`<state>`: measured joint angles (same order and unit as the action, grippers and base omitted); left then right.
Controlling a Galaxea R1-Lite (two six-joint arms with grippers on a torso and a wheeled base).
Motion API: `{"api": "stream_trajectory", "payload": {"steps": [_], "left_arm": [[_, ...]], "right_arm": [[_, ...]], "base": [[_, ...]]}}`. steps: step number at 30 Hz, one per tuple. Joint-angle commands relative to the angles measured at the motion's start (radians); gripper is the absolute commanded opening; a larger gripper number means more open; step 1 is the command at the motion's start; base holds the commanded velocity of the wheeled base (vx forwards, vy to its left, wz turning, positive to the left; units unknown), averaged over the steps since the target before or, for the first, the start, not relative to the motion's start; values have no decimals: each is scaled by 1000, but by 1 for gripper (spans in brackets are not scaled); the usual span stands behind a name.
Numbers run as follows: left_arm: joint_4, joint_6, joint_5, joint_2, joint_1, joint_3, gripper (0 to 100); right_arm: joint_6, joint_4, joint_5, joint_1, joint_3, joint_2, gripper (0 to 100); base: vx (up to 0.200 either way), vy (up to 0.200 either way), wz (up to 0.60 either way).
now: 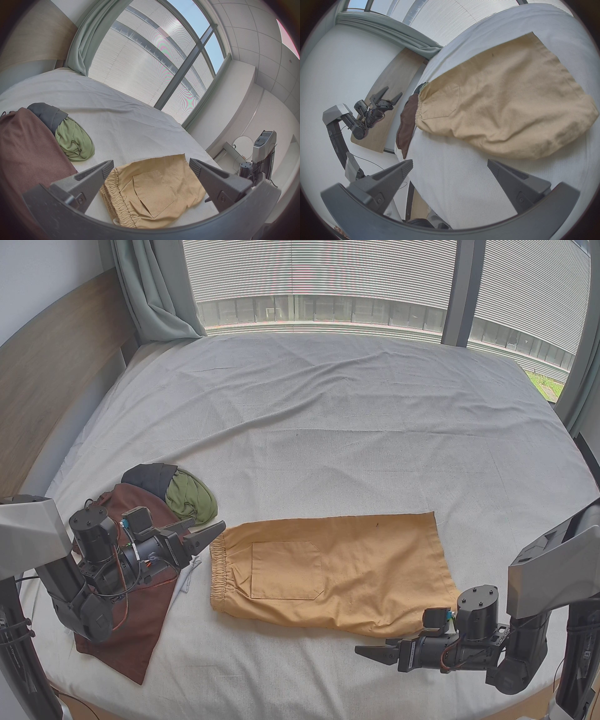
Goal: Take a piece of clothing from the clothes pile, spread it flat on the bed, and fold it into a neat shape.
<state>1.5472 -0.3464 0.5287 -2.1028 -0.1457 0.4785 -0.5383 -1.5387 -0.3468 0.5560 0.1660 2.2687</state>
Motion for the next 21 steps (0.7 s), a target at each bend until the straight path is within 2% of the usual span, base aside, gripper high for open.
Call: {"api": "stream_trajectory", "payload": {"steps": [1,21], "left_arm": [[1,1,0,0,0,-3,100],[1,4,2,1,-2,-15,100]], "right_arm": [[-2,-1,-4,-1,4,-78,100],[-11,-1,-37,-82,113,-210,100]], "base": [[0,0,0],[0,0,0]]}}
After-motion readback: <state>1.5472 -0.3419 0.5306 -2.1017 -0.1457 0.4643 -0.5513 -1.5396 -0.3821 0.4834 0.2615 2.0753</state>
